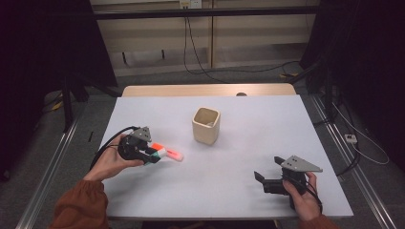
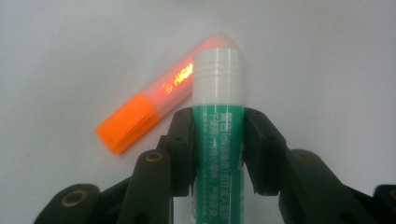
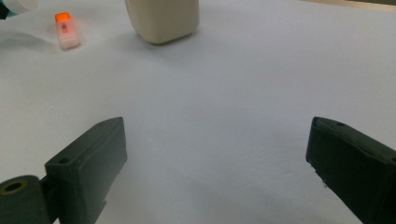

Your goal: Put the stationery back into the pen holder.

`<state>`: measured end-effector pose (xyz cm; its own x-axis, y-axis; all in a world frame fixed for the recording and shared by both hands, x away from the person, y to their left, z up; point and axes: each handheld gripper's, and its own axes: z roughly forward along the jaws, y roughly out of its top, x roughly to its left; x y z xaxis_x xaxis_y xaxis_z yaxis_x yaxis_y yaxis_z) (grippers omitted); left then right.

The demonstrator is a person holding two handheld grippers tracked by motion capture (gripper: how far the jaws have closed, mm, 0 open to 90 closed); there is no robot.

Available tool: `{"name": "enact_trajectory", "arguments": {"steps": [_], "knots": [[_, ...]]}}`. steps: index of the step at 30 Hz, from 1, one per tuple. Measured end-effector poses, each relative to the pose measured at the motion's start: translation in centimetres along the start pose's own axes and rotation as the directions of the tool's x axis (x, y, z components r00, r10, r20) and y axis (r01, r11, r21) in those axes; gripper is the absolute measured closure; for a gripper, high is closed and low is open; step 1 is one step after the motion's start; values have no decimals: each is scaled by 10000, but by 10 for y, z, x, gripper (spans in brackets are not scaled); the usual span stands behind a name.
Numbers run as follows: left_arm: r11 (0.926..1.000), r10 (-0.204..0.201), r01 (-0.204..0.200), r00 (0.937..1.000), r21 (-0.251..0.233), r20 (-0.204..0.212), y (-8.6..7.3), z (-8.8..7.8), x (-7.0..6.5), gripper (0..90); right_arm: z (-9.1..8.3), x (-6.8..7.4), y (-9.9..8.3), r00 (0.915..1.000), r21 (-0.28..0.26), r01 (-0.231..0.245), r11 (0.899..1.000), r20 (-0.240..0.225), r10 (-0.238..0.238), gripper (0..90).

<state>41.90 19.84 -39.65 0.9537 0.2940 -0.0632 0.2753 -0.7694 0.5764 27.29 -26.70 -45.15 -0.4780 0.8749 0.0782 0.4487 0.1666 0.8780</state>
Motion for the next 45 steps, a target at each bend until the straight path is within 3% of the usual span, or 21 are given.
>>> {"name": "enact_trajectory", "arguments": {"steps": [4,8,11,13,18,21,27,31,34,37,39,43,45], "knots": [[9948,-550,542,9985,-862,-69,3,-3,-3,661,0,0,0,10000,-10,2,10000,10,-2,51],[9799,-1163,1159,9932,-1626,68,3,-4,-5,661,-1,0,0,10000,-34,-5,10000,30,5,50],[9696,-1524,1466,9882,-1958,-151,5,-4,-7,661,-1,0,0,10000,-39,-5,10000,26,5,46],[9515,-1772,1745,9841,-2534,123,5,-6,-9,661,-1,0,0,10000,-22,6,10000,37,-6,45],[9155,-2360,2181,9717,-3380,-122,8,-12,-16,661,-1,0,0,10000,-30,-24,10000,48,24,45],[9067,-2510,2202,9671,-3597,-406,9,-12,-19,661,-1,0,0,10000,-23,3,10000,47,-3,45],[8778,-2608,2118,9637,-4297,-579,17,-11,-30,661,-1,0,0,10000,-37,27,10000,36,-27,45],[8581,-2454,1813,9666,-4805,-734,26,-10,-38,661,-1,0,0,10000,-36,23,10000,32,-23,45],[8514,-2305,1525,9683,-5018,-968,33,-8,-42,661,-1,0,0,10000,-50,24,10000,36,-24,45],[8420,-2396,1499,9646,-5183,-1102,38,-6,-41,661,-1,0,0,10000,-45,12,10000,32,-12,45],[8295,-2561,1644,9613,-5338,-1019,39,-6,-39,661,-1,-1,0,10000,-46,8,10000,32,-8,45],[8177,-2608,1658,9604,-5512,-980,41,-7,-35,661,-1,-1,0,10000,-40,-5,10000,38,5,46],[8077,-2686,1741,9592,-5633,-887,43,-7,-34,661,-1,-1,0,10000,-42,-3,10000,24,3,46]]}}
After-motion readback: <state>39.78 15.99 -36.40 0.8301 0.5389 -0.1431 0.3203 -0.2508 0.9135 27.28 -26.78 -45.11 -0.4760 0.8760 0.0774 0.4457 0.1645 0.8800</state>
